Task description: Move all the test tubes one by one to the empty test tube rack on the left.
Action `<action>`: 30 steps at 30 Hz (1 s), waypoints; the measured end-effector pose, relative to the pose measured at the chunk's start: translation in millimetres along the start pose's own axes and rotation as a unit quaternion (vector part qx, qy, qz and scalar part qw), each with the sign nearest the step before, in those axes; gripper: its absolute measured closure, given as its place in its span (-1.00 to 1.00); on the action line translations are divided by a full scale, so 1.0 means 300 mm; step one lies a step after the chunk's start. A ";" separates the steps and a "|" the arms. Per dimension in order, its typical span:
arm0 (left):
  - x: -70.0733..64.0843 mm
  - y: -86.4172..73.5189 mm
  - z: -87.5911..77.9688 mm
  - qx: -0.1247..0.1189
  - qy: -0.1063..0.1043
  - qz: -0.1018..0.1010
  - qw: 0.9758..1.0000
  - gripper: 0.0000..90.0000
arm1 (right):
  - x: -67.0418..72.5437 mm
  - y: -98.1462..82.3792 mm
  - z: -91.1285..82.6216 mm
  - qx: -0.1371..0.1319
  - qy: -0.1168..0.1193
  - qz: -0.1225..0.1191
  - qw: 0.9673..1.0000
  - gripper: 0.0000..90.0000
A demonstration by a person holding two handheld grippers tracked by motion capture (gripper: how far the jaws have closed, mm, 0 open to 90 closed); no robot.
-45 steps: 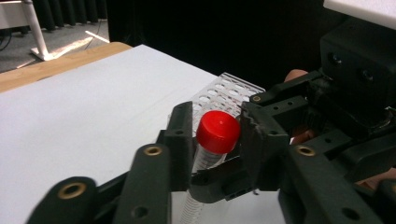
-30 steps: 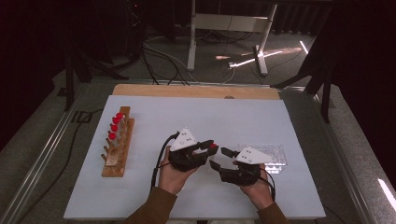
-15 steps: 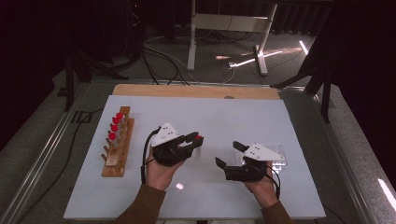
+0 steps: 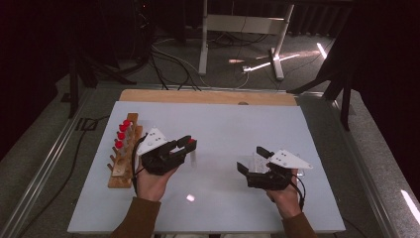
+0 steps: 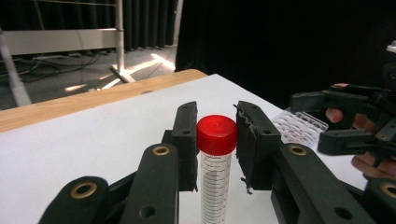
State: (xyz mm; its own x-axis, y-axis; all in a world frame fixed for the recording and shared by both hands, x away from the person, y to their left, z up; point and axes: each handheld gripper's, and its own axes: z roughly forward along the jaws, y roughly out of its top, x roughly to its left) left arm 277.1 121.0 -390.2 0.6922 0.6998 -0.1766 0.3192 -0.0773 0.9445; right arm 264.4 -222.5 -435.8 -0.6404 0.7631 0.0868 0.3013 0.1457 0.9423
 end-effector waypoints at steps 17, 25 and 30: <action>0.099 -0.002 -0.169 -0.025 0.063 -0.007 0.998 0.59 | -0.067 0.015 -0.057 -0.019 -0.030 0.021 0.999 -0.82; 0.136 -0.020 -0.231 -0.029 0.087 -0.015 0.996 0.59 | -0.085 0.016 -0.070 -0.023 -0.037 0.027 0.999 -0.83; 0.157 -0.025 -0.271 -0.033 0.101 -0.017 0.994 0.59 | -0.095 0.016 -0.078 -0.026 -0.041 0.030 0.998 -0.83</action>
State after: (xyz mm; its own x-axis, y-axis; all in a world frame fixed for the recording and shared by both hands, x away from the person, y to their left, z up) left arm 254.7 212.1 -383.1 0.5351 0.8302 -0.1563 0.2927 -0.0086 0.9562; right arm 267.5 -258.3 -426.1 -0.5614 0.8189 0.1195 0.2998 0.0666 0.9517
